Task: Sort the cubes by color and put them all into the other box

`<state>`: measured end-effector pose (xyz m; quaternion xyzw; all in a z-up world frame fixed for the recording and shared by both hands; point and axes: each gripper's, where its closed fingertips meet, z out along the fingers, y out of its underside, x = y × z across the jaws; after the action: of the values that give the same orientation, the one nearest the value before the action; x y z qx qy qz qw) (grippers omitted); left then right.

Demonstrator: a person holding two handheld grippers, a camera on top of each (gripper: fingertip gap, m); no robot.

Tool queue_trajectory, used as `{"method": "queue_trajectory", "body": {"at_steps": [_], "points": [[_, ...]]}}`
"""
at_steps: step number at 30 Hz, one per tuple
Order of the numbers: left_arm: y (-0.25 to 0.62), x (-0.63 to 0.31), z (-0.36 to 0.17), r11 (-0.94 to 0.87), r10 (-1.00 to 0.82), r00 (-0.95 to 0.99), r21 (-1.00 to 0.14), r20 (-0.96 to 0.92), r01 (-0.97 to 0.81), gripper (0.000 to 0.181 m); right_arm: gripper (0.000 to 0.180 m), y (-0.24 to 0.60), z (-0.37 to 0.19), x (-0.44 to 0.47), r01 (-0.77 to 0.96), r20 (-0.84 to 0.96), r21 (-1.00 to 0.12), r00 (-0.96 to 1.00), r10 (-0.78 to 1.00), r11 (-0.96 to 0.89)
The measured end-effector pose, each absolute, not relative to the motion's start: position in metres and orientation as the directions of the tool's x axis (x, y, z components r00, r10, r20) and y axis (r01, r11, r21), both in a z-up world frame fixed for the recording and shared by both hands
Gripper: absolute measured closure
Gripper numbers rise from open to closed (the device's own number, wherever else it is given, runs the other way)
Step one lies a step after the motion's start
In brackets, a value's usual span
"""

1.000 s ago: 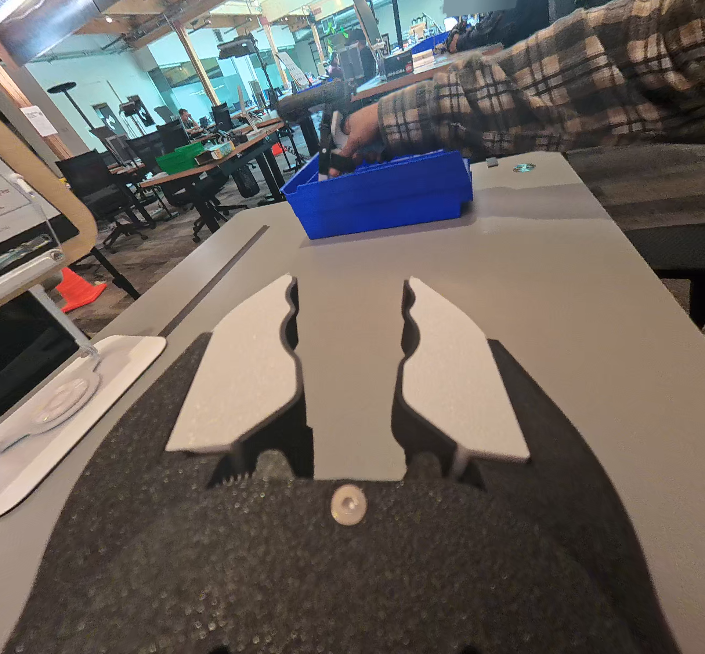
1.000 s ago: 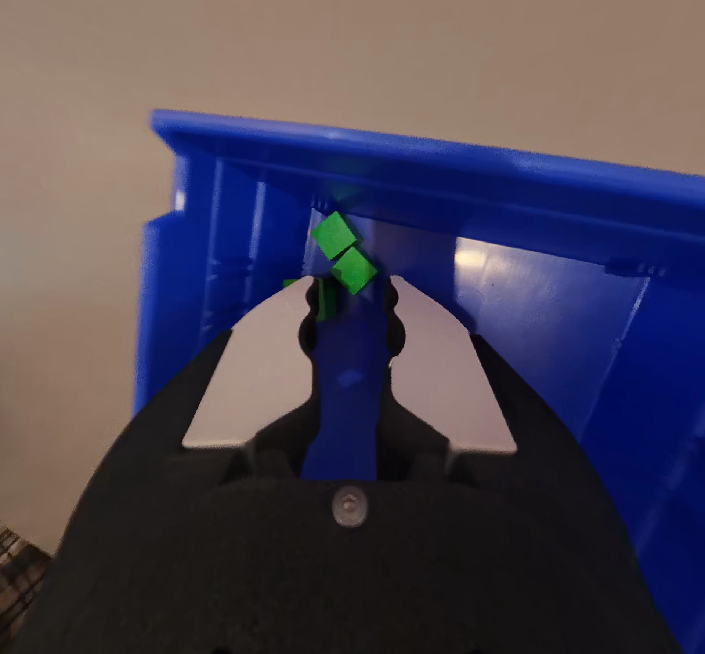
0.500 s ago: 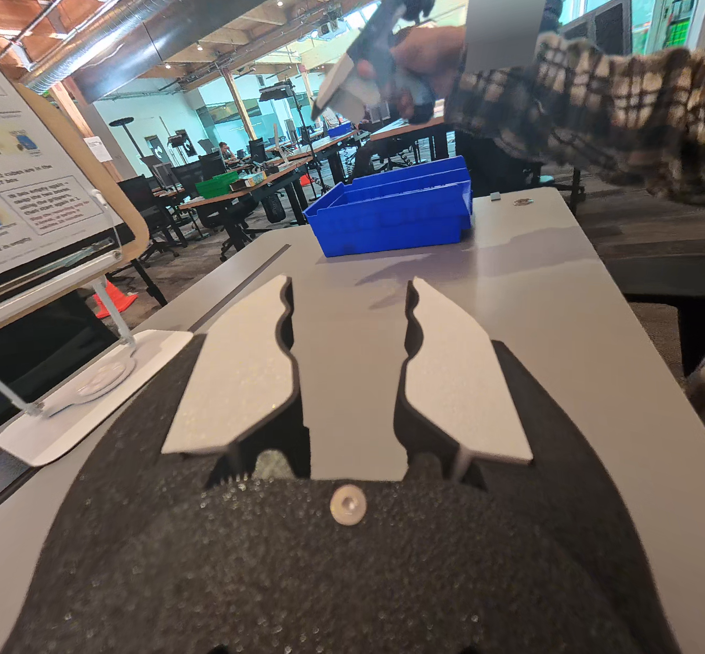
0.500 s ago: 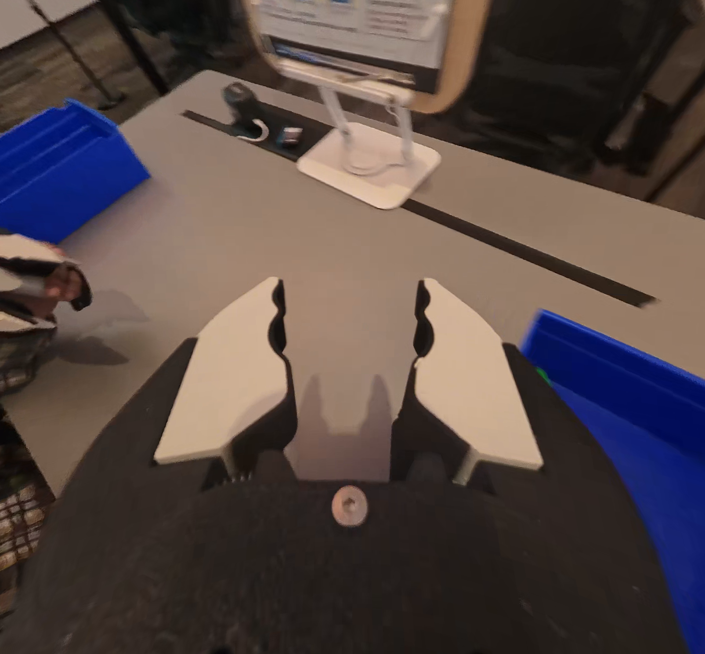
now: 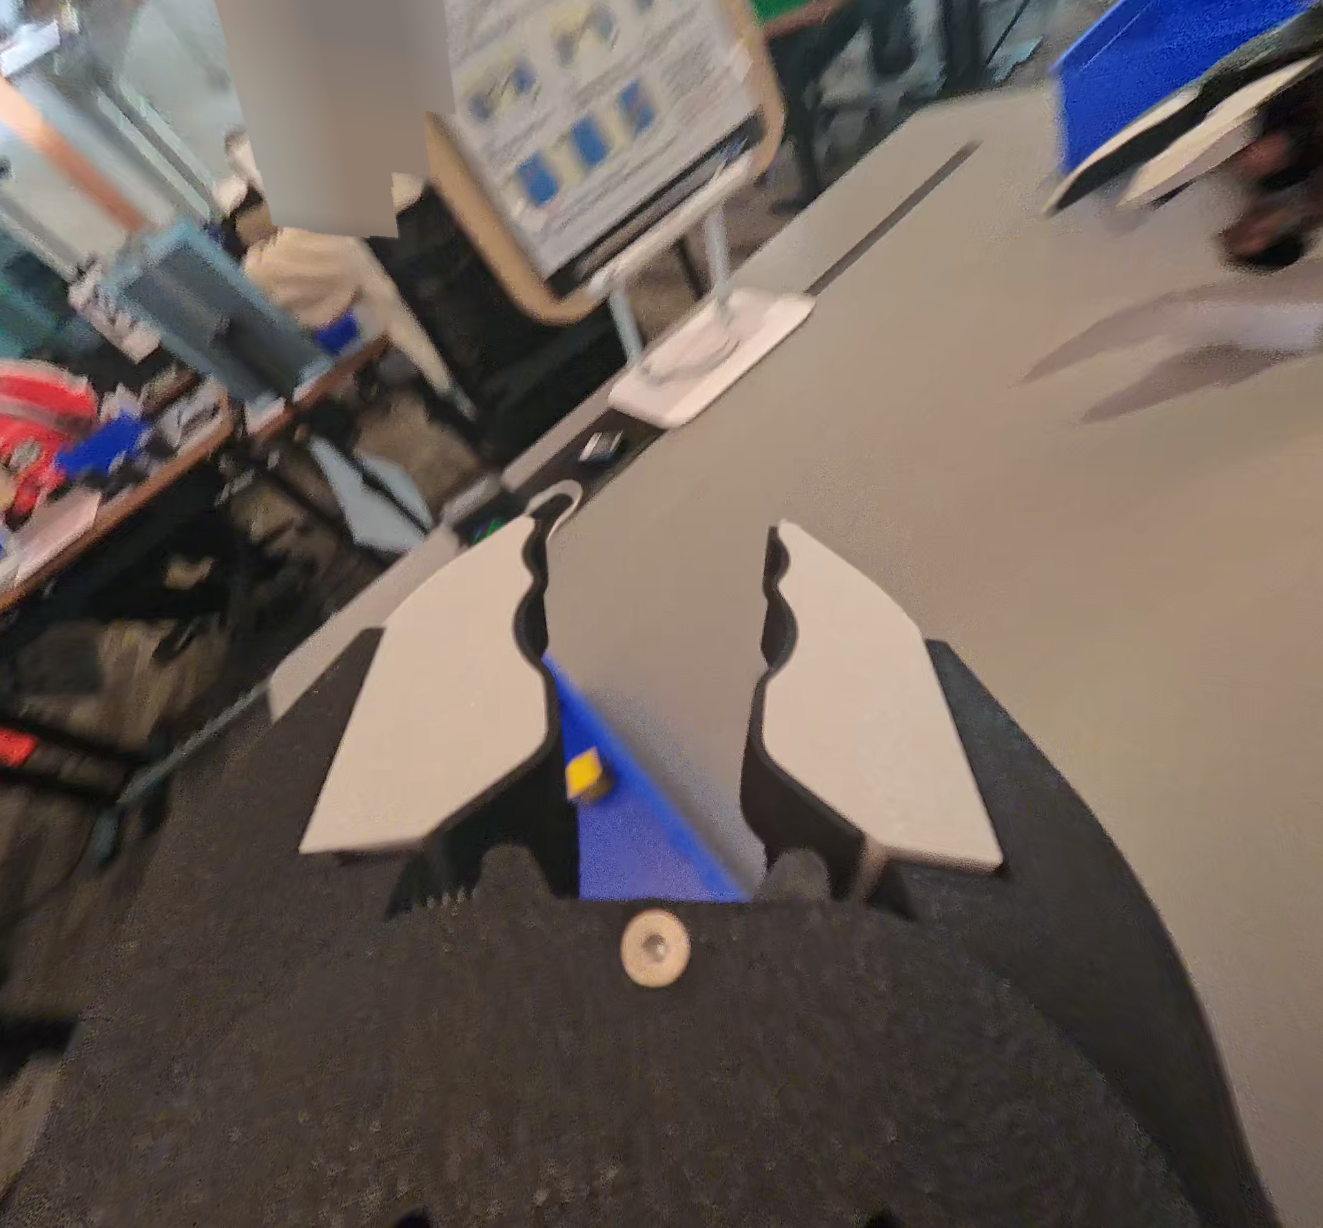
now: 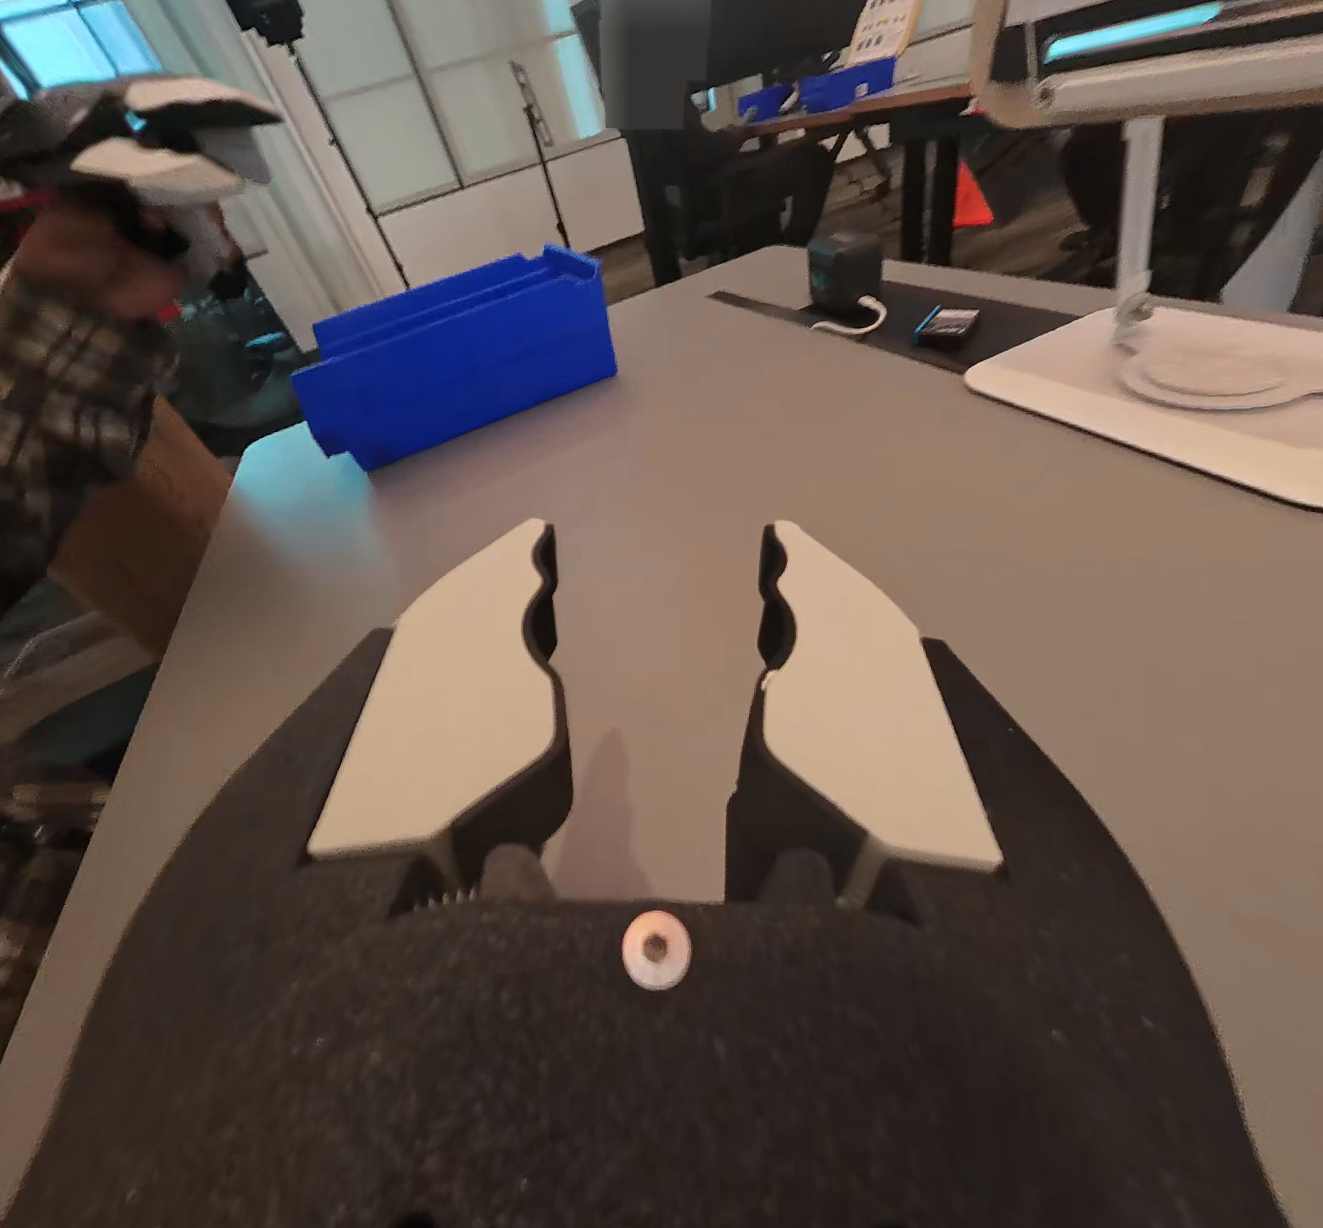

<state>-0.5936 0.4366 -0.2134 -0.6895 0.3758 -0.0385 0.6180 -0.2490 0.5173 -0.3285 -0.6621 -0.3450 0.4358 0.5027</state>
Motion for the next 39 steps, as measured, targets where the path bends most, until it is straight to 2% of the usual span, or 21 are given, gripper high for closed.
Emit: {"method": "queue_trajectory", "body": {"at_steps": [2,6,12,15,21,24,26,30,33,37,39], "points": [[0.455,-0.642,-0.224,-0.103,-0.52,0.762,-0.857,-0.386,-0.504,0.123,0.126,0.514,-0.335,-0.252,0.042,-0.211,-0.969,0.376,0.902,-0.244],[0.498,-0.703,-0.274,-0.383,-0.412,0.864,-0.806,-0.289,-0.452,0.122,0.125,0.512,-0.342,-0.253,0.048,-0.228,-0.963,0.374,0.899,-0.265],[0.54,-0.744,-0.373,-0.67,-0.324,0.906,-0.61,-0.271,-0.422,0.127,0.125,0.514,-0.343,-0.245,0.025,-0.248,-0.96,0.388,0.888,-0.28],[0.547,-0.746,-0.402,-0.75,-0.299,0.933,-0.556,-0.199,-0.359,0.127,0.124,0.515,-0.343,-0.242,0.022,-0.257,-0.957,0.389,0.885,-0.288],[0.558,-0.749,-0.419,-0.803,-0.252,0.957,-0.521,-0.143,-0.289,0.13,0.123,0.515,-0.344,-0.241,0.023,-0.277,-0.951,0.373,0.885,-0.308],[0.562,-0.754,-0.43,-0.828,-0.258,0.956,-0.478,-0.142,-0.295,0.138,0.123,0.514,-0.343,-0.24,0.026,-0.272,-0.953,0.371,0.888,-0.303],[0.563,-0.754,-0.437,-0.842,-0.28,0.951,-0.442,-0.133,-0.31,0.15,0.123,0.513,-0.343,-0.24,0.026,-0.273,-0.953,0.368,0.889,-0.303],[0.567,-0.752,-0.43,-0.829,-0.296,0.949,-0.462,-0.113,-0.314,0.152,0.123,0.513,-0.341,-0.239,0.018,-0.277,-0.953,0.366,0.889,-0.304],[0.574,-0.753,-0.384,-0.738,-0.269,0.954,-0.608,-0.132,-0.293,0.152,0.124,0.511,-0.339,-0.24,0.009,-0.286,-0.951,0.354,0.89,-0.309],[0.567,-0.7,-0.289,-0.438,-0.367,0.918,-0.842,-0.151,-0.314,0.152,0.124,0.509,-0.333,-0.247,-0.026,-0.328,-0.94,0.326,0.886,-0.339],[0.552,-0.652,-0.249,-0.279,-0.439,0.879,-0.901,-0.187,-0.331,0.152,0.123,0.505,-0.323,-0.257,-0.08,-0.413,-0.91,0.269,0.87,-0.407]]}}
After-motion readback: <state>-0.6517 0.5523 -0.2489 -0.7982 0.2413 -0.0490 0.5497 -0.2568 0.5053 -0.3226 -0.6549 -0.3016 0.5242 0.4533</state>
